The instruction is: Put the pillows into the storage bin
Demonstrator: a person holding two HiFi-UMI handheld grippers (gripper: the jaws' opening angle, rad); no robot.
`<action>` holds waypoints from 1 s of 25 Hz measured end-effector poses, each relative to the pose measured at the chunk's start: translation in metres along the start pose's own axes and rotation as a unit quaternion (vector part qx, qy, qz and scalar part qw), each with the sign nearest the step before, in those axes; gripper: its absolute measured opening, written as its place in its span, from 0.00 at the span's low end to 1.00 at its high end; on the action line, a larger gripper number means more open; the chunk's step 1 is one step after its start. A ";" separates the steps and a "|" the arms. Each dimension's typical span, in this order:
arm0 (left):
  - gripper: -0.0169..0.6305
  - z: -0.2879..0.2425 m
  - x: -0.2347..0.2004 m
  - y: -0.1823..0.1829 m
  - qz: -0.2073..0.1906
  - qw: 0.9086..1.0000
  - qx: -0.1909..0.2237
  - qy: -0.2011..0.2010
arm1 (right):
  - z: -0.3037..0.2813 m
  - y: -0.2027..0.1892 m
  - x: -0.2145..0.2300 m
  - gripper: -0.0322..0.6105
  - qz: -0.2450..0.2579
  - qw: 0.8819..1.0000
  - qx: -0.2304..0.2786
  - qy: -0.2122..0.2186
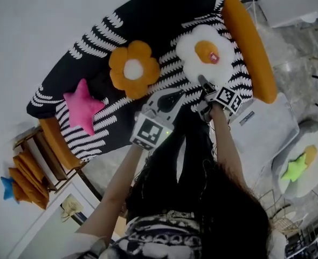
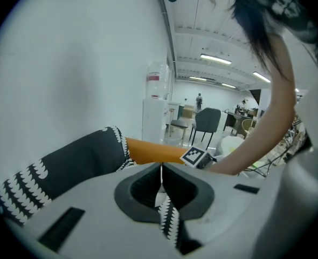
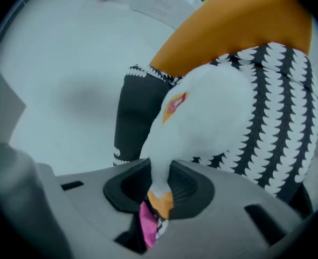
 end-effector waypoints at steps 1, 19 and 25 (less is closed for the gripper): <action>0.04 0.008 0.004 0.005 -0.003 1.000 0.003 -0.003 | 0.011 -0.008 -0.010 0.18 -0.006 1.000 0.005 0.008; 0.04 0.128 0.065 0.036 -0.073 0.994 0.039 -0.065 | 0.162 -0.136 -0.081 0.13 -0.007 0.995 0.076 0.066; 0.04 0.129 0.099 0.047 -0.080 0.989 0.054 -0.108 | 0.214 -0.152 -0.081 0.13 -0.027 0.991 0.115 0.060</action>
Point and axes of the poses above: the fingertips, and each gripper's own axes: z backward along the fingers, x to its right, y out of its top, the point moved 4 cm from there along z, backward along the fingers, and after that the axes turned 8 degrees about -z, right-handed, at the moved point
